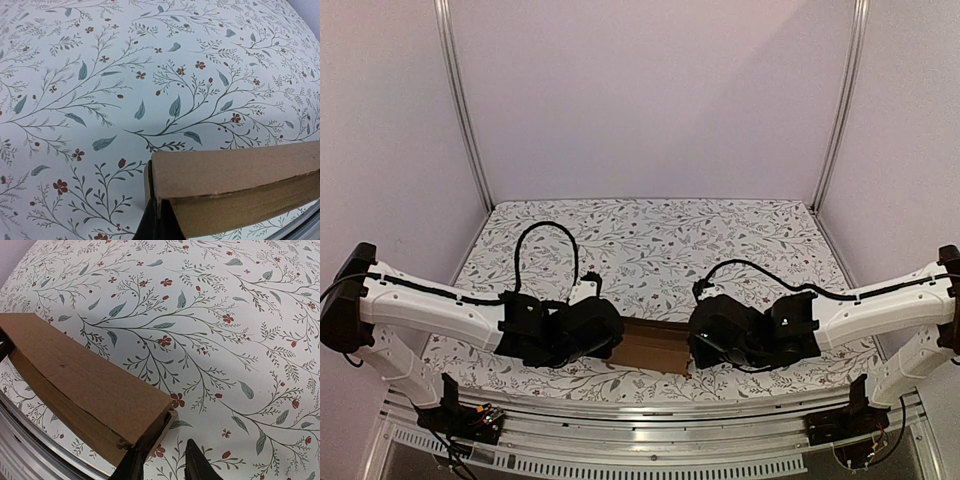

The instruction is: Fold the paper box

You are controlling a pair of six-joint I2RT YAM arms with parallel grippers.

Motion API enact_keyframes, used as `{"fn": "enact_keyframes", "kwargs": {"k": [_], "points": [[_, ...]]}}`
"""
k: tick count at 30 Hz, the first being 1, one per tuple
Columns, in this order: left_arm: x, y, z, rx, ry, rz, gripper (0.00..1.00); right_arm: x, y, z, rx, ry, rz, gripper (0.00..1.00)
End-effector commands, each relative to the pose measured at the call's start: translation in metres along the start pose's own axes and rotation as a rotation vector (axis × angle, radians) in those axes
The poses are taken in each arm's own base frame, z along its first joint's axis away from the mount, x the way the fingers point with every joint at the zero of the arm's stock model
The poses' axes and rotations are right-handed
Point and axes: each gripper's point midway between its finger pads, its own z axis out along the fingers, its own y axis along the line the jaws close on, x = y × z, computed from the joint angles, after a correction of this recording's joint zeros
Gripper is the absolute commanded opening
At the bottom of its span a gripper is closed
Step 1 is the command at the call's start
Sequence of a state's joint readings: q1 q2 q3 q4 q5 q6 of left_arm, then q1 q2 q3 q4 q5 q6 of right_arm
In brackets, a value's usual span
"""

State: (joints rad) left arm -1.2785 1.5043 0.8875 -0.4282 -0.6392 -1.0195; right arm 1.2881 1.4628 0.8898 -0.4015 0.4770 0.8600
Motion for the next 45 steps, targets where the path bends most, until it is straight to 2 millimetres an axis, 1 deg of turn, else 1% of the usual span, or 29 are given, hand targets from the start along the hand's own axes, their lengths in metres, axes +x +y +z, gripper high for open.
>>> {"fn": "enact_keyframes", "kwargs": {"k": [1, 6, 13, 16, 19, 23, 27, 29, 33, 36, 38, 41, 45], "points": [[0.015, 0.001, 0.001, -0.007, 0.044, 0.050, 0.00, 0.004, -0.003, 0.008, 0.055, 0.034, -0.018, 0.28], [0.015, 0.001, 0.000, -0.008, 0.042, 0.052, 0.00, 0.017, -0.012, 0.014, 0.105, 0.073, -0.045, 0.25], [0.014, 0.002, 0.000, -0.009, 0.039, 0.051, 0.00, 0.027, -0.020, 0.011, 0.213, 0.093, -0.142, 0.20], [0.014, 0.002, 0.000, -0.010, 0.039, 0.053, 0.00, 0.030, -0.020, 0.012, 0.222, 0.099, -0.147, 0.16], [0.015, 0.003, 0.000, -0.011, 0.039, 0.051, 0.00, 0.031, -0.023, 0.011, 0.229, 0.095, -0.139, 0.10], [0.015, 0.004, 0.000, -0.012, 0.038, 0.048, 0.00, 0.029, -0.028, 0.006, 0.230, 0.079, -0.120, 0.06], [0.016, 0.005, 0.000, -0.010, 0.039, 0.043, 0.00, 0.028, -0.030, 0.004, 0.229, 0.072, -0.109, 0.06], [0.017, 0.005, 0.001, -0.010, 0.040, 0.044, 0.00, 0.027, -0.027, 0.005, 0.221, 0.068, -0.105, 0.06], [0.017, 0.005, 0.000, -0.011, 0.039, 0.043, 0.00, 0.019, -0.022, 0.002, 0.204, 0.040, -0.095, 0.07], [0.017, 0.004, 0.001, -0.009, 0.040, 0.042, 0.00, -0.003, -0.008, -0.007, 0.164, -0.016, -0.077, 0.17], [0.017, 0.004, 0.001, -0.008, 0.042, 0.044, 0.00, -0.019, 0.001, -0.015, 0.130, -0.059, -0.067, 0.21], [0.017, 0.005, 0.001, -0.010, 0.042, 0.044, 0.00, -0.040, 0.011, -0.030, 0.087, -0.110, -0.069, 0.22], [0.017, 0.005, 0.001, -0.011, 0.040, 0.044, 0.00, -0.055, 0.013, -0.044, 0.068, -0.152, -0.081, 0.20]]}}
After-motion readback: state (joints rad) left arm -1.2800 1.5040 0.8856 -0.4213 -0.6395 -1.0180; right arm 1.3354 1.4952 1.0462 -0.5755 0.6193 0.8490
